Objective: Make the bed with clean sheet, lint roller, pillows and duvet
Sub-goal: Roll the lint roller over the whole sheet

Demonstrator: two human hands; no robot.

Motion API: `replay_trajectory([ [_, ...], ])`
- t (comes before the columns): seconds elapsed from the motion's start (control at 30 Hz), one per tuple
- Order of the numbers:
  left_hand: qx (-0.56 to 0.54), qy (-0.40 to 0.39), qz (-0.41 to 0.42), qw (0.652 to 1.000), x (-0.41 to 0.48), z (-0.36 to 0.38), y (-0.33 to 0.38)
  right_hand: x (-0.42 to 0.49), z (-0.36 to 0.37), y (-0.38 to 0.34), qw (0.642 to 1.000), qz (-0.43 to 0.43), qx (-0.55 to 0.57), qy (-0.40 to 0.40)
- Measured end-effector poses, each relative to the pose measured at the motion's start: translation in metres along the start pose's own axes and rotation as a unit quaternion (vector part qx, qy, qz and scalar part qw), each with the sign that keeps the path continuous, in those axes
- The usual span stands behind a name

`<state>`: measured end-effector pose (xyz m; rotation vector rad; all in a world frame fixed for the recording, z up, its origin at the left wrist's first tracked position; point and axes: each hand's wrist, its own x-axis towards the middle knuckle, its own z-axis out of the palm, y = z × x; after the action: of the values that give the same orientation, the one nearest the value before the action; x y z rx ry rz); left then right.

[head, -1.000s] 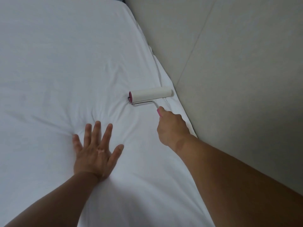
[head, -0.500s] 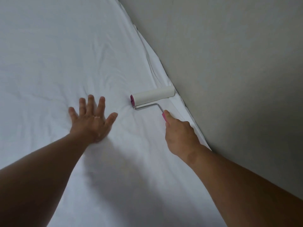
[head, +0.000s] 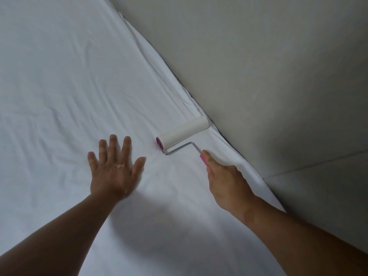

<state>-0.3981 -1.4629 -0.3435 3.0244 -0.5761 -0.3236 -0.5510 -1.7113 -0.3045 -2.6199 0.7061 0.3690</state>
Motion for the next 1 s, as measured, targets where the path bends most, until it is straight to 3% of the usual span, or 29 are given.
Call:
replay_trajectory([
  [0.6, 0.011, 0.000, 0.046, 0.999, -0.083, 0.023, 0.029, -0.194, 0.041, 0.103, 0.999, 0.019, -0.008, 0.037],
  [0.8, 0.006, 0.008, 0.065, 0.998, -0.082, 0.025, 0.022, -0.273, 0.050, 0.140, 0.998, 0.041, 0.044, 0.006],
  [1.0, 0.017, 0.003, 0.083, 0.996, -0.082, 0.027, 0.015, -0.339, 0.044, 0.151, 0.998, 0.062, 0.026, 0.004],
])
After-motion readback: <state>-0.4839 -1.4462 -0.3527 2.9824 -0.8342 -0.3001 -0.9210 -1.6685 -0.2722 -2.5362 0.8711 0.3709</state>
